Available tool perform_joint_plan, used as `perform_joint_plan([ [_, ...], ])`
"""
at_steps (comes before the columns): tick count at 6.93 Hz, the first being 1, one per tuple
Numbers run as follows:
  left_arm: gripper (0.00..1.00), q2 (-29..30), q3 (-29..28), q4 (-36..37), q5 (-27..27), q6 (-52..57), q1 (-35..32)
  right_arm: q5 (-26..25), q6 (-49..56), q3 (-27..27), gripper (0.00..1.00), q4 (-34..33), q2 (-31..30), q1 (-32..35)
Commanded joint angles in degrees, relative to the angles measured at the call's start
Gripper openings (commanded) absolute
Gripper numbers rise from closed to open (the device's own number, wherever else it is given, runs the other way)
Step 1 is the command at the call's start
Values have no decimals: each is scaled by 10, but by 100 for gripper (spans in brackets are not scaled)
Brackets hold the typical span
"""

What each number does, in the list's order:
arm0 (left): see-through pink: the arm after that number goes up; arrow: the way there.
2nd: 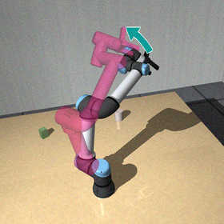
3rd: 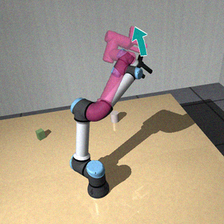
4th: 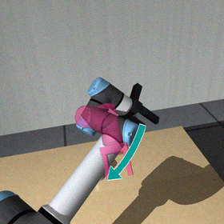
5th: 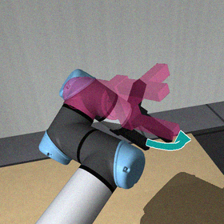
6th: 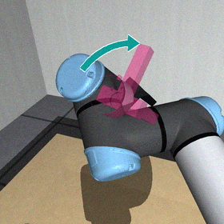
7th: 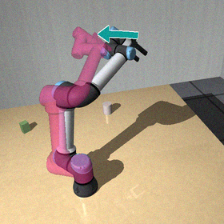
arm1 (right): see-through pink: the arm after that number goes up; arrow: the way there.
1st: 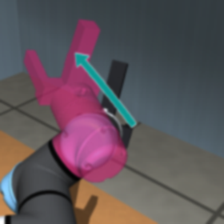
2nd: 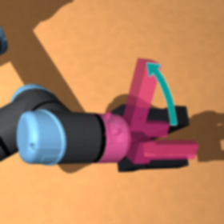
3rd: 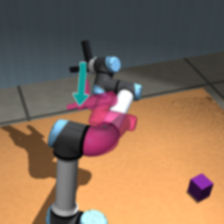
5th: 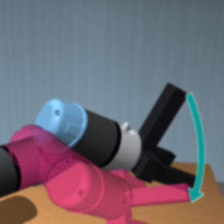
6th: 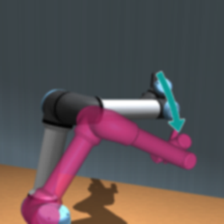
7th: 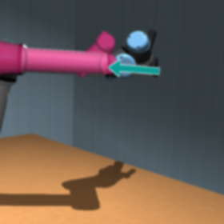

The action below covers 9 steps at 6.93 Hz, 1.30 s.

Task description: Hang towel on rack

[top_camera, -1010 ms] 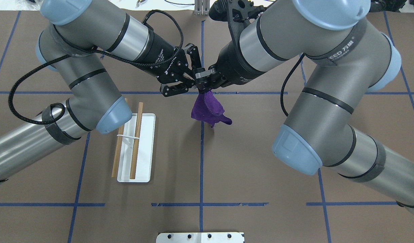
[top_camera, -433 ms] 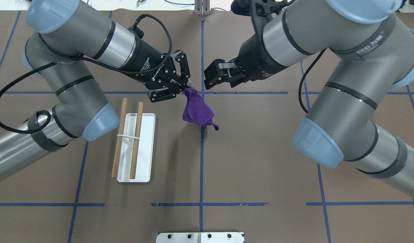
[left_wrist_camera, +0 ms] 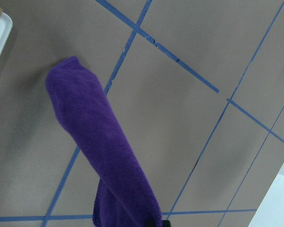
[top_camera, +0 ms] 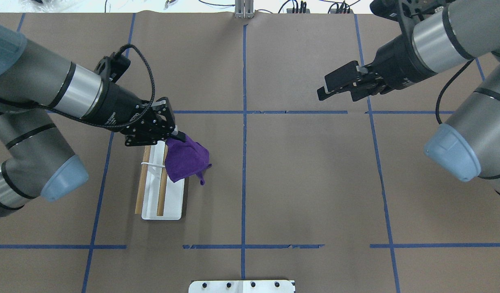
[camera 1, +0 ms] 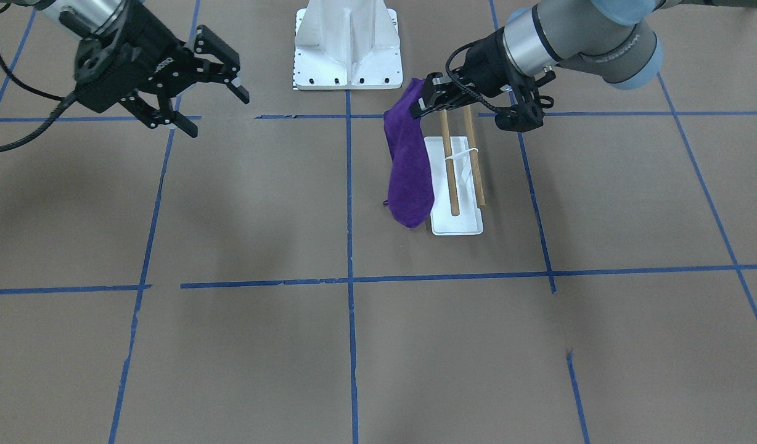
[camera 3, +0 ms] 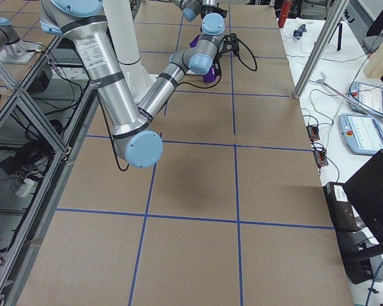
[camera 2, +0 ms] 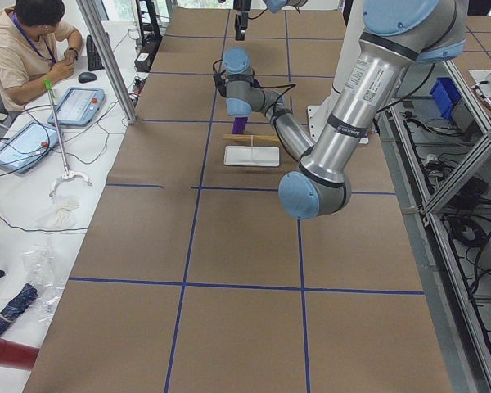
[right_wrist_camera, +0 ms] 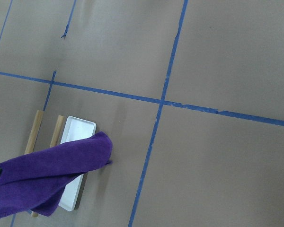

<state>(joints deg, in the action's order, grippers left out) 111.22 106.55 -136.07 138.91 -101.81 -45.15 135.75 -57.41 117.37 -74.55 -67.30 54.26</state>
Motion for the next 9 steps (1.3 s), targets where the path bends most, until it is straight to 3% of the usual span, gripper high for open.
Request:
perform_joint_plan([
  [1, 0, -116, 2, -100, 85, 107, -53, 12, 0, -13, 100, 7, -20, 26],
  [6, 0, -125, -90, -109, 85, 181, -89, 17, -1, -22, 100, 0, -40, 45],
  [7, 21, -122, -99, -109, 68, 181, -87, 17, -1, -25, 100, 0, -41, 49],
  [8, 99, -123, -102, -110, 25, 181, -76, 16, -1, -28, 100, 0, -42, 51],
  [9, 100, -129, -104, -109, -8, 182, -73, 17, -1, -34, 100, 1, -51, 58],
])
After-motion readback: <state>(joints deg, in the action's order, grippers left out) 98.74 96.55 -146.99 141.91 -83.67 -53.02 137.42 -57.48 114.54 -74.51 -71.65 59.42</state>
